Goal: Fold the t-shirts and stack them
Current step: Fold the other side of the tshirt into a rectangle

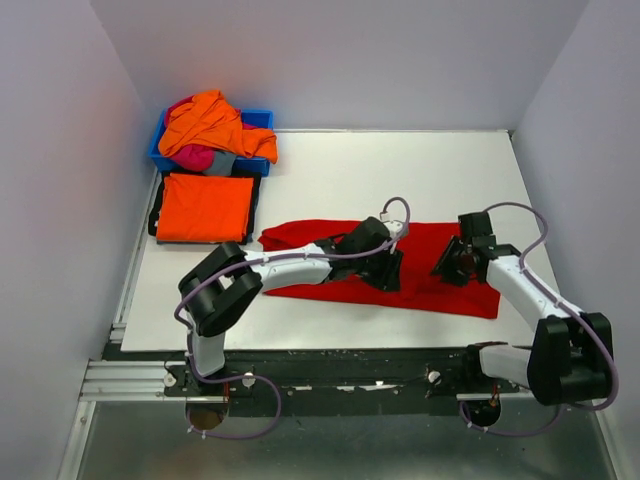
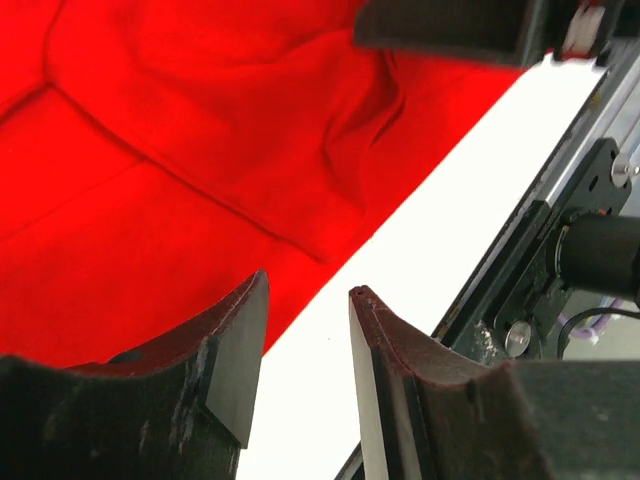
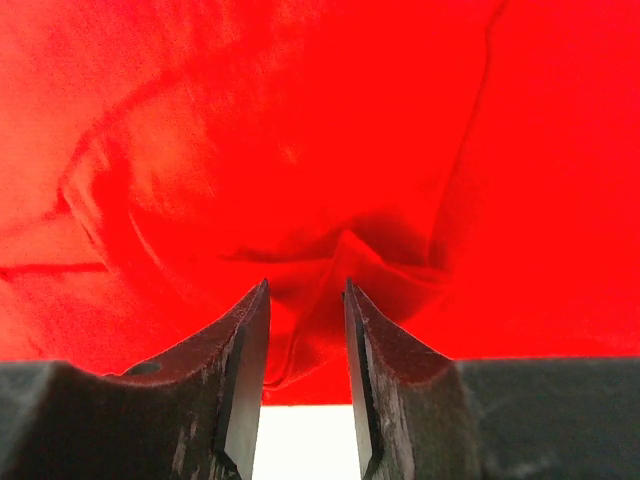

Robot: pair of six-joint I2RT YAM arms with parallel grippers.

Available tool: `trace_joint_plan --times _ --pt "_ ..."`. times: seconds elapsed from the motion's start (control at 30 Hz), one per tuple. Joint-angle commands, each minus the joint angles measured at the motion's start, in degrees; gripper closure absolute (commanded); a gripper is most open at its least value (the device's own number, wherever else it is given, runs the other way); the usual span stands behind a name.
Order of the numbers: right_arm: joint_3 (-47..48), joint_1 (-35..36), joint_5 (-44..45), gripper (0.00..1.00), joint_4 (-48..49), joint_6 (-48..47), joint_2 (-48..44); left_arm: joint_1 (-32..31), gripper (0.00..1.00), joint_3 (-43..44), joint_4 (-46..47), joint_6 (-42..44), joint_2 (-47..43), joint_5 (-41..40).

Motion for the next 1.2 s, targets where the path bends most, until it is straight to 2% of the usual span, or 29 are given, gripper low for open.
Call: trace_joint_plan --times 0.0,0.13,0.3,0.47,0.7,0.87,1.17 --pt "-6.03 0.04 -6.94 0.57 -2.98 4.02 -8.35 -2.1 0.47 5.94 -4.42 7.3 0.9 -0.93" --pt "-7.45 0.04 -9.42 0.57 -7.44 5.96 -19.78 -4.04 0.46 8.58 -3.81 8.45 2.83 -2.52" --pt "-2.97 0.04 2.59 0.56 -14.66 7.36 -28.32 -6.85 0.46 11.04 -2.49 9.68 5.73 -8.22" --pt "-2.26 -0.13 6.49 0.56 -15.38 10.0 -30.09 -9.31 0.46 12.54 -0.38 14.15 8.19 -12.54" --pt "-3.05 -0.13 8.61 0.55 -14.32 11.67 -29.38 -12.83 0.43 16.06 -1.96 26.9 11.27 -18.69" --pt "-3.76 -0.05 9.66 0.55 -13.97 12.02 -31.84 -12.92 0.43 18.86 -3.88 28.84 13.46 -20.19" --pt "-3.58 -0.13 11.86 0.54 -14.23 12.29 -34.31 -13.01 0.53 20.45 -5.65 30.68 15.05 -22.13"
